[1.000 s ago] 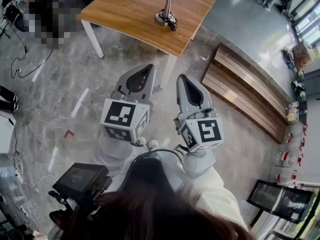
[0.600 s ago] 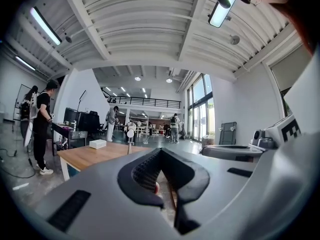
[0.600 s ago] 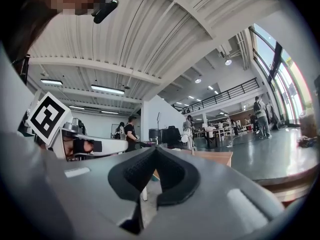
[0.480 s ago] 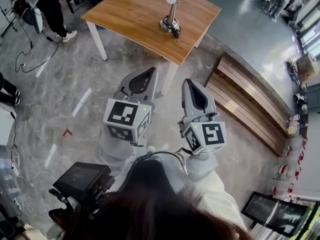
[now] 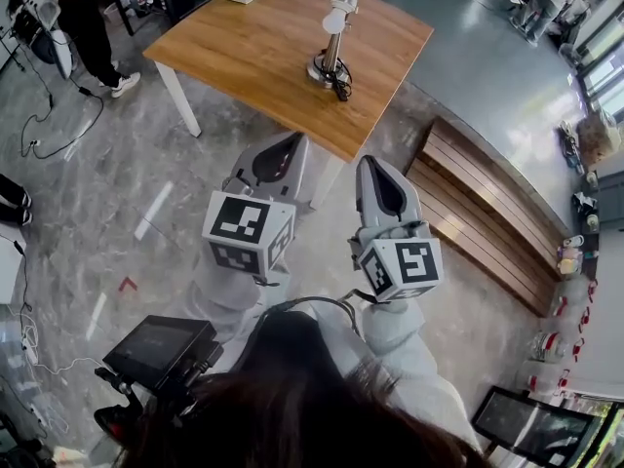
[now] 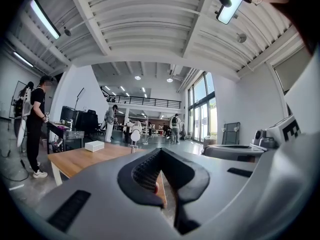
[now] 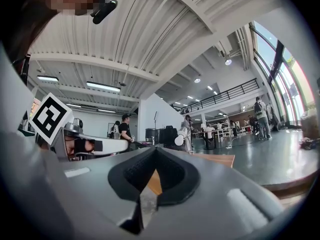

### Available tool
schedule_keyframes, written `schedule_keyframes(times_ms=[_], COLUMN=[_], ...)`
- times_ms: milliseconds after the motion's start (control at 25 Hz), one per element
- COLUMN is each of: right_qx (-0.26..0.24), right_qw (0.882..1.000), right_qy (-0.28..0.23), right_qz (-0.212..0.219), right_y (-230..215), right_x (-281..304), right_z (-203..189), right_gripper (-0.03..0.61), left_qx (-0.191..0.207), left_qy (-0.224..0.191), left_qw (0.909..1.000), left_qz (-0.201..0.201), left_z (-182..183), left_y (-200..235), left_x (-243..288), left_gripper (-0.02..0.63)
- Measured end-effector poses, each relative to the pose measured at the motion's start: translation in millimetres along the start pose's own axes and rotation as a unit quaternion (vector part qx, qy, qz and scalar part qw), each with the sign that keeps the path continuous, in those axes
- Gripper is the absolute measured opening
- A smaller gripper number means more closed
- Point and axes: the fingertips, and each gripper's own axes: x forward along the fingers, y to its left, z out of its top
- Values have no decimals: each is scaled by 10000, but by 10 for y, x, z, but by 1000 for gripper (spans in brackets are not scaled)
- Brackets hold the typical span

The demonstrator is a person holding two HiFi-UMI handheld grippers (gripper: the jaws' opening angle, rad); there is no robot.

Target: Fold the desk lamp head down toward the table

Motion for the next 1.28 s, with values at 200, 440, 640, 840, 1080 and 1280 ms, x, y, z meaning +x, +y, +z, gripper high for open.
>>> schedule_keyframes(times_ms=[200, 440, 640, 840, 1080, 1280], right_qx=[-37, 140, 401, 1171, 1496, 1771], right_qw=[9996, 9982, 9968, 9897, 9825, 9734], right_qy=[-98, 31, 411, 798, 1104, 1371], right_qz=[-264, -578, -564, -212, 100, 475], right_y=[-381, -906, -1301, -1779, -2415, -2650], right_x=[781, 1564, 2083, 2567, 3346, 3880], right_z=[86, 42, -140, -423, -469, -521], right_gripper=[2, 2, 2, 2, 2, 3], left_qx=[98, -17, -118, -249, -228, -282], left_qy=[18, 183, 456, 742, 1137, 1276], left_qw=[9998, 9991, 9982, 9961, 9900, 9871], left_qz=[-174, -373, -376, -411, -800, -919], left_z=[178, 199, 36, -188, -314, -449], left_y=[519, 1121, 1521, 1801, 2125, 2329], left_x=[700, 1437, 2021, 2655, 3423, 3915], left_gripper=[2, 2, 2, 2, 2, 2])
